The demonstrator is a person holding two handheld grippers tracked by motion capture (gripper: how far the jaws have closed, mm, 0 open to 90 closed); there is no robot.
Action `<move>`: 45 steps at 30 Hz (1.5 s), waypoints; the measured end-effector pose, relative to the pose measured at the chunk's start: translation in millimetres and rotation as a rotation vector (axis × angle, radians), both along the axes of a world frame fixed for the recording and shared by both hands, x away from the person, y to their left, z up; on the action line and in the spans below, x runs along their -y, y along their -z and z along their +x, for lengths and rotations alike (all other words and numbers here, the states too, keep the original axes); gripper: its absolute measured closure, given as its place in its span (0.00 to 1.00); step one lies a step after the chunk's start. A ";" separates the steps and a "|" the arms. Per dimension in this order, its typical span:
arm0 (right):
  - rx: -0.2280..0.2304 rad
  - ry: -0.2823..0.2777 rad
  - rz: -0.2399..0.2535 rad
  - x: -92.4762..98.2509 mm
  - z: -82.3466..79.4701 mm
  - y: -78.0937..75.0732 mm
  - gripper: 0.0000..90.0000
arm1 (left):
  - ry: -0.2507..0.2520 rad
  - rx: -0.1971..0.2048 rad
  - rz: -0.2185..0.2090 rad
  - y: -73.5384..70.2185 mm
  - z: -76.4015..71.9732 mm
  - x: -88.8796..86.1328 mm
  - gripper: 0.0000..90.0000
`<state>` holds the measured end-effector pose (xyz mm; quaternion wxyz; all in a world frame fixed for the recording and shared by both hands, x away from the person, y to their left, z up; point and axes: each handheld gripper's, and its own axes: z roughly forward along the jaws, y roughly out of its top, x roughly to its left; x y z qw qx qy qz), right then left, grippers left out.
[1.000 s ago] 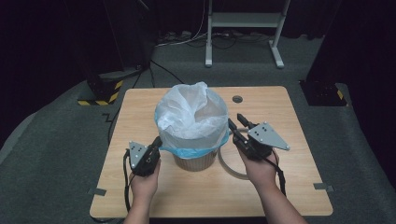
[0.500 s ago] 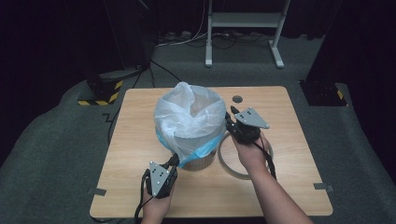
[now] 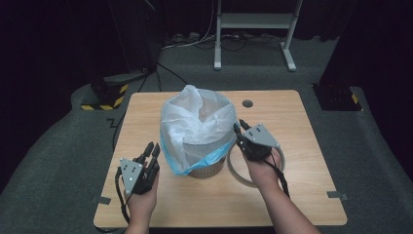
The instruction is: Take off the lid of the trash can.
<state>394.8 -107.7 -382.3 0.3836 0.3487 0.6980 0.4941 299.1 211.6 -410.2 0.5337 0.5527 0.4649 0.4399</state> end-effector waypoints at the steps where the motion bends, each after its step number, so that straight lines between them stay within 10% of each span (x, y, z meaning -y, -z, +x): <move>1: -0.011 -0.002 0.005 0.2 9.4 -0.3 0.81 | -0.003 -0.003 -0.004 -2.6 6.5 -1.1 0.86; 6: -0.012 0.035 0.013 2.3 21.7 -6.8 0.81 | -0.027 -0.018 0.023 -15.8 38.4 -1.2 0.88; 12: -0.010 0.019 0.041 -2.7 12.3 -10.1 0.86 | 0.048 -0.133 -0.006 -1.2 77.3 6.0 1.00; 26: -0.189 -0.012 0.077 -8.4 26.0 50.7 1.00 | 0.042 -0.242 -0.024 63.0 73.6 17.0 1.00; 40: -0.221 -0.006 0.017 -12.5 33.7 70.6 1.00 | 0.046 -0.316 0.025 78.4 79.4 17.6 1.00; 45: -0.183 -0.004 0.017 -6.2 24.0 59.9 0.89 | 0.019 -0.292 0.018 71.6 57.8 11.3 0.88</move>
